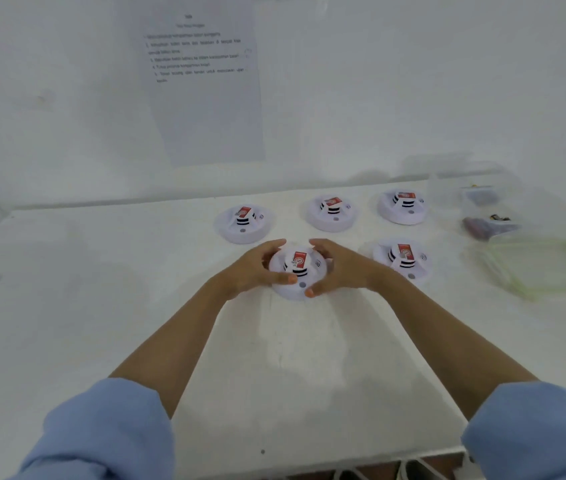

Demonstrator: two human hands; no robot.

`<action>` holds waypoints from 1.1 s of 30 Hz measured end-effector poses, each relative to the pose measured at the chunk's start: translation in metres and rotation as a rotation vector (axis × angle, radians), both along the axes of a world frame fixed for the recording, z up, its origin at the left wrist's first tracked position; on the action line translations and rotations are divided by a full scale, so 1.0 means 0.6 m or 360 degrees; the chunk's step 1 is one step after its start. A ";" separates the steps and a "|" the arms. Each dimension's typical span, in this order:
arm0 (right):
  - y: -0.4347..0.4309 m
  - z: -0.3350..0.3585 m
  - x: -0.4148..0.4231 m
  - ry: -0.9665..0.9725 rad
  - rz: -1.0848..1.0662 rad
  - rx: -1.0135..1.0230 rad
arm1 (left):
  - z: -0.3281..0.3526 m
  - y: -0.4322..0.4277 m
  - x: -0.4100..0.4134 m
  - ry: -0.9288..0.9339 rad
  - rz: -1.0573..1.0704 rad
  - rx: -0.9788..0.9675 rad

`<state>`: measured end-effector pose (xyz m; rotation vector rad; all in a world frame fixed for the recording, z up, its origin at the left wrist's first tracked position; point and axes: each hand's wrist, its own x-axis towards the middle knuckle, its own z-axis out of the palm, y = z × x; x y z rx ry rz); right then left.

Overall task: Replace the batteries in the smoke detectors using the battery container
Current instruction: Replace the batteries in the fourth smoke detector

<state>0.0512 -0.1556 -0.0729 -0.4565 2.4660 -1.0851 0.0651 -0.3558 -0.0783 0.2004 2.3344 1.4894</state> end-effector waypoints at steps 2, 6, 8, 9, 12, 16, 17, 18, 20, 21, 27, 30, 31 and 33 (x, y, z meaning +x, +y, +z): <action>-0.010 -0.014 0.012 0.0041 -0.0053 -0.0013 | -0.004 0.001 0.006 0.0079 -0.0077 -0.0089; -0.019 -0.030 0.021 0.0144 -0.0180 -0.0133 | -0.013 0.003 0.008 0.0217 -0.0083 -0.0127; -0.016 -0.033 0.019 0.0180 -0.0205 -0.0105 | -0.013 0.004 0.007 0.0247 -0.0060 -0.0131; -0.016 -0.033 0.018 0.0197 -0.0206 -0.0090 | -0.013 0.004 0.005 0.0263 -0.0067 -0.0140; -0.012 -0.024 0.017 0.0214 -0.0213 -0.0110 | -0.006 0.007 -0.004 0.0300 -0.0073 -0.0181; 0.017 0.016 0.004 0.0248 -0.0274 -0.0210 | 0.029 0.034 -0.028 0.0383 -0.0065 -0.0155; 0.034 0.029 -0.002 0.0259 -0.0278 -0.0244 | 0.040 0.049 -0.035 0.0412 -0.0070 -0.0136; 0.047 0.043 -0.006 0.0275 -0.0271 -0.0286 | 0.050 0.061 -0.041 0.0434 -0.0071 -0.0109; 0.078 0.069 -0.013 0.0295 -0.0249 -0.0311 | 0.066 0.087 -0.055 0.0478 -0.0059 -0.0064; 0.099 0.078 -0.019 0.0305 -0.0250 -0.0300 | 0.072 0.107 -0.064 0.0499 -0.0052 -0.0051; 0.251 0.099 -0.066 0.0328 -0.0288 -0.0362 | 0.094 0.261 -0.120 0.0558 -0.0107 -0.0114; 0.336 0.103 -0.091 0.0259 -0.0272 -0.0501 | 0.091 0.349 -0.150 0.0600 -0.0149 -0.0138; 0.363 0.105 -0.099 0.0244 -0.0260 -0.0520 | 0.090 0.378 -0.159 0.0607 -0.0168 -0.0144; 0.411 0.111 -0.113 0.0208 -0.0225 -0.0536 | 0.090 0.432 -0.171 0.0600 -0.0190 -0.0154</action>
